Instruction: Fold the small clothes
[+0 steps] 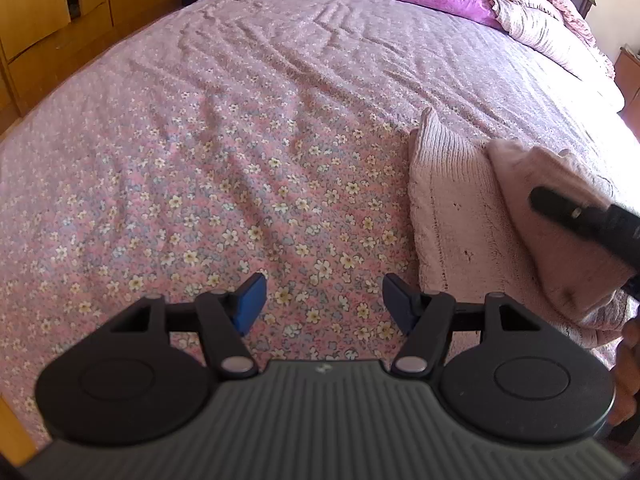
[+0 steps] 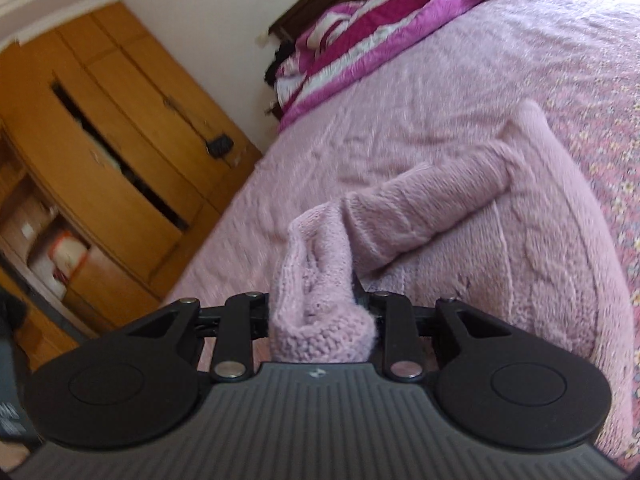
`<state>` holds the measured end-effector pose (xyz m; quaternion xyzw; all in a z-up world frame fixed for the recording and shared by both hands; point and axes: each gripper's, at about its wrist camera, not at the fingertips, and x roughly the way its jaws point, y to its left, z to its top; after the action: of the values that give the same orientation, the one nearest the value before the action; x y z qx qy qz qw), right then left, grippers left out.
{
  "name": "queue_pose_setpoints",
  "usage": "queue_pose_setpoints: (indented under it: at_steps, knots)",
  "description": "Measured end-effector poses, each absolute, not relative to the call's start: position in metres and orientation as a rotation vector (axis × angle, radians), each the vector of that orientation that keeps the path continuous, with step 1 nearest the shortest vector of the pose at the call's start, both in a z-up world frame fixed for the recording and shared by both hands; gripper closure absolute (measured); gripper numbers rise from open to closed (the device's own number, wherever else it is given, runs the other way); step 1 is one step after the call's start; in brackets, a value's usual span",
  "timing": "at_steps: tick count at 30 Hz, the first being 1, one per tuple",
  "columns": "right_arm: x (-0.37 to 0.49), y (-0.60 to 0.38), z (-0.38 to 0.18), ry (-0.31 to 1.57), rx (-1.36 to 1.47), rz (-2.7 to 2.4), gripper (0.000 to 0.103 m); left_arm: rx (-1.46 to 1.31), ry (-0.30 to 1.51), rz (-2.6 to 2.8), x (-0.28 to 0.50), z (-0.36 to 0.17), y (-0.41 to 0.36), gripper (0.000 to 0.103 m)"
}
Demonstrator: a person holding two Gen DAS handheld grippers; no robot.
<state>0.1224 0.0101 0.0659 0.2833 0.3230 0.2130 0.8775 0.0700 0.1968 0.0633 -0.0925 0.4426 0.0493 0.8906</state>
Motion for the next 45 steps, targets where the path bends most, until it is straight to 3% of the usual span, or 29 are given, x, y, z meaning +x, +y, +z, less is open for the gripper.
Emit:
queue_pose_setpoints:
  at_steps: [2, 7, 9, 21, 41, 42, 43, 45]
  knots:
    - [0.119, 0.015, 0.063, 0.676, 0.559, 0.437, 0.069, -0.193, 0.921, 0.101, 0.069, 0.063, 0.196, 0.037]
    - [0.111, 0.031, 0.072, 0.680, 0.462, 0.466, 0.039, -0.199, 0.913, 0.101, 0.067, 0.061, 0.193, 0.037]
    - [0.104, 0.031, 0.079, 0.679, 0.446, 0.496, 0.037, -0.211, 0.906, 0.104, 0.066, 0.060, 0.192, 0.037]
    - [0.047, -0.038, 0.116, 0.571, 0.475, 0.467, 0.027, -0.195, 0.806, 0.012, 0.071, 0.089, 0.166, 0.037]
    - [0.039, -0.135, 0.063, 0.653, 0.664, 0.227, 0.026, 0.068, 0.697, -0.225, 0.122, 0.075, 0.048, 0.039]
    - [0.040, -0.136, 0.061, 0.656, 0.667, 0.227, 0.026, 0.078, 0.686, -0.226, 0.124, 0.072, 0.044, 0.048]
    - [0.042, -0.135, 0.059, 0.658, 0.670, 0.227, 0.026, 0.083, 0.676, -0.229, 0.126, 0.070, 0.041, 0.066]
    - [0.044, -0.134, 0.056, 0.660, 0.674, 0.227, 0.026, 0.078, 0.675, -0.212, 0.132, 0.067, 0.039, 0.090]
